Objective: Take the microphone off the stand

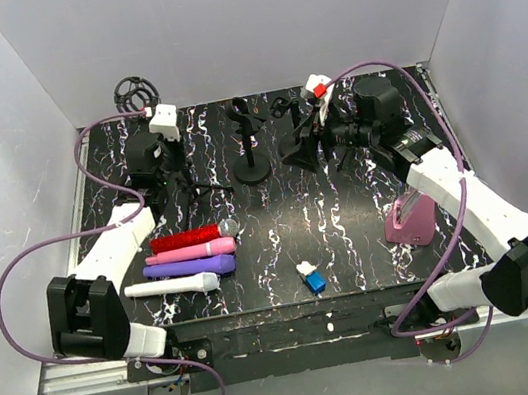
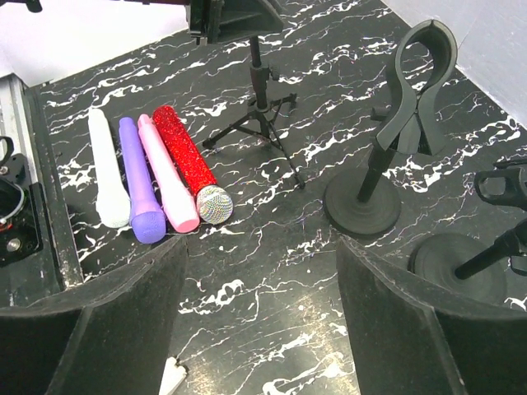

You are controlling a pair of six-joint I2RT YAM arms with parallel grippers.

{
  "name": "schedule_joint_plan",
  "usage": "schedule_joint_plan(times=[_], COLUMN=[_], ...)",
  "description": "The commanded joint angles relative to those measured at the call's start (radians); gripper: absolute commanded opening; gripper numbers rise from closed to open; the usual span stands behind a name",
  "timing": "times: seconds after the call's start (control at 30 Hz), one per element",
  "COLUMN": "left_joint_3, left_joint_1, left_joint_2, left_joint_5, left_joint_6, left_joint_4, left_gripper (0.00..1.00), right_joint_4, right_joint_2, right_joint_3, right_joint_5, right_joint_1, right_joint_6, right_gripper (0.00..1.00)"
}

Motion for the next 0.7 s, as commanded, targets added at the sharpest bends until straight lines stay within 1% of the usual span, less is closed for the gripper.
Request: schedule_joint_plan(times=[0.0, 0.03, 0.07, 0.13, 0.2, 0.37, 0.43, 0.57, 0.67], left_joint_3=[0.026, 0.017, 0.008, -0.014, -0.041, -0.089, -0.107, -0.120, -0.115], left_joint_1=[0.003, 0.003, 0.003, 0.009, 0.023, 0.055, 0.057, 0.057, 0.057], left_joint_2=[-0.029, -0.040, -0.052, -0.080, -0.106, -0.160, -0.164, -0.137, -0.109], left_joint_5=[0.133, 0.154, 0.174, 0.217, 0.306, 0.487, 0.583, 0.729, 0.838], left_joint_6=[0.043, 0.053, 0.062, 0.071, 0.077, 0.048, 0.045, 0.017, 0.028], left_joint_4=[0.005, 0.003, 0.002, -0.001, 0.003, 0.020, 0.046, 0.104, 0.137], left_gripper=[0.12, 0.02, 0.00, 0.00, 0.00, 0.00, 0.00, 0.00, 0.00], right_joint_4=[0.119, 0.128, 0.134, 0.135, 0.113, 0.070, 0.058, 0.026, 0.027], right_joint_2=[-0.014, -0.017, -0.017, -0.015, -0.018, -0.021, -0.018, -0.009, -0.006], right_joint_3=[-0.021, -0.037, -0.047, -0.054, -0.054, -0.063, -0.069, -0.087, -0.104], right_joint_5=[-0.024, -0.016, -0.007, -0.002, -0.024, -0.080, -0.100, -0.152, -0.218], right_joint_1=[-0.006, -0.006, -0.006, -0.006, -0.004, -0.004, -0.004, -0.004, -0.004], right_joint_6=[0.038, 0.035, 0.036, 0.054, 0.059, 0.009, -0.018, -0.082, -0.079], right_gripper=[0.78, 0.77, 0.77, 0.77, 0.76, 0.73, 0.73, 0.72, 0.72])
